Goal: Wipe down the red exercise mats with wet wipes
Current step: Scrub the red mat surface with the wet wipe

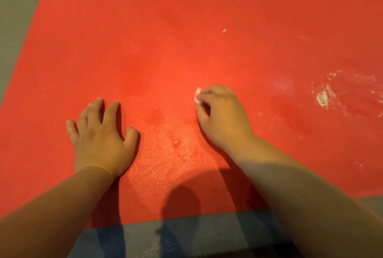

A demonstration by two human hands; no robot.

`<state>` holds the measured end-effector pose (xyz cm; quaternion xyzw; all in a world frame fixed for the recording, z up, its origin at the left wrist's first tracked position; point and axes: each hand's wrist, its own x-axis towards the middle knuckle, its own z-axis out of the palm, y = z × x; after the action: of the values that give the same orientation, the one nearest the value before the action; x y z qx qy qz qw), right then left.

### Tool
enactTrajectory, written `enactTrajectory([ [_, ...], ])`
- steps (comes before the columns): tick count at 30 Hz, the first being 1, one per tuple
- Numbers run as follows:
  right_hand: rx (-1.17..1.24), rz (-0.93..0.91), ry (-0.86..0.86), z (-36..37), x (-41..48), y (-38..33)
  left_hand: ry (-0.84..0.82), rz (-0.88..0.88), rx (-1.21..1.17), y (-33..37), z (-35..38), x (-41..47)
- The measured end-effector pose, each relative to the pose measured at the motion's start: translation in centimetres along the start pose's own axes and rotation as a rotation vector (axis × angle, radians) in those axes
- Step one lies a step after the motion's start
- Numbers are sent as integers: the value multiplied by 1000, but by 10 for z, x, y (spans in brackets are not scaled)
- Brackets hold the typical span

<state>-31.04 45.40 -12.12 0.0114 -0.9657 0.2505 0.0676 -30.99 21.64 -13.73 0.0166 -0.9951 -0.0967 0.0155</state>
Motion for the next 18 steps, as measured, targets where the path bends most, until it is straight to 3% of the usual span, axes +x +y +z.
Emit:
enactTrajectory([
  [3, 4, -81, -39, -24, -25, 20, -1, -1, -10, 0, 0, 0],
  [8, -118, 367, 171, -26, 16, 47, -11, -5, -8, 1, -1, 2],
  [10, -64, 243, 72, -5, 8, 3, -12, -9, -2, 2, -1, 1],
  [13, 58, -165, -218, 18, -44, -57, -10, -12, -1, 0, 0, 2],
  [15, 114, -373, -289, 10, -65, -50, -6, -6, 5, -1, 1, 0],
  [16, 103, -389, -286, 2, -60, -36, -6, -5, 8, -2, 1, 0],
  [18, 32, -170, -176, -13, -30, -3, -9, -4, 5, -4, 1, 2],
])
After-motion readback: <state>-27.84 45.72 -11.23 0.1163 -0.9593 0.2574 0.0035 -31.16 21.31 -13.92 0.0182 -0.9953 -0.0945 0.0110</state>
